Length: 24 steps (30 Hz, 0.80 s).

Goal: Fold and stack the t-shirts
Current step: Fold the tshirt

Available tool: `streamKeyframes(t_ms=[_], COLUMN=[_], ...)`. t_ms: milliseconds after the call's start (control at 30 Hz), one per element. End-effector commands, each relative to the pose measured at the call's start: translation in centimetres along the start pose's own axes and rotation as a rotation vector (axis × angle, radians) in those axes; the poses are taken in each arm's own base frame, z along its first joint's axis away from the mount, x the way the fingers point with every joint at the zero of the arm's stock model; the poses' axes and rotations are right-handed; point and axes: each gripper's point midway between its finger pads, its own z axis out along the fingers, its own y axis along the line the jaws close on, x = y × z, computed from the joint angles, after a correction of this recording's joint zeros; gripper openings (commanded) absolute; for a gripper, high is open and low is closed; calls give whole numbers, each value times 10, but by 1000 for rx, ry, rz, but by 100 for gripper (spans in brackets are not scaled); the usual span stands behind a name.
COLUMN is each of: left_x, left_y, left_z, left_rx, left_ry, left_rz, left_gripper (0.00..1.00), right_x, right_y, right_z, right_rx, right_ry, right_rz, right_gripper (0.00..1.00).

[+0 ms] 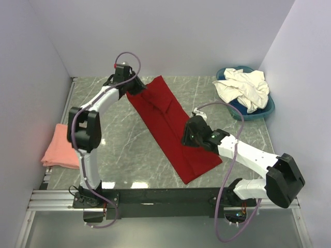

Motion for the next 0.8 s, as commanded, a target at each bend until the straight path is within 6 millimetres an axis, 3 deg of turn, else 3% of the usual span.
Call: streamKeyframes(t_ms=[0, 33, 167, 400, 433, 500, 600, 733, 767], left_x=[17, 31, 74, 118, 125, 125, 128, 107, 97], left_y=[8, 19, 33, 47, 58, 64, 91, 117, 118], left_z=[-24, -27, -25, -3, 4, 10, 16, 18, 19], left_rx=[-100, -135, -167, -179, -210, -245, -343, -406, -405], left_ry=[-59, -54, 4, 132, 156, 164, 191, 174, 160], left_rz=[-29, -26, -13, 57, 58, 73, 72, 37, 34], left_gripper=[35, 33, 22, 16, 16, 14, 15, 16, 17], right_x=[9, 14, 37, 81, 87, 95, 108, 121, 117], right_y=[-27, -28, -39, -42, -36, -28, -2, 32, 50], right_z=[-4, -4, 2, 24, 25, 32, 39, 49, 50], right_rx=[78, 76, 140, 203, 190, 182, 114, 20, -23], right_ry=[-4, 6, 36, 142, 155, 176, 221, 293, 292], right_rz=[-39, -46, -103, -175, -187, -203, -225, -215, -209], right_gripper=[44, 44, 45, 45, 45, 45, 45, 44, 44])
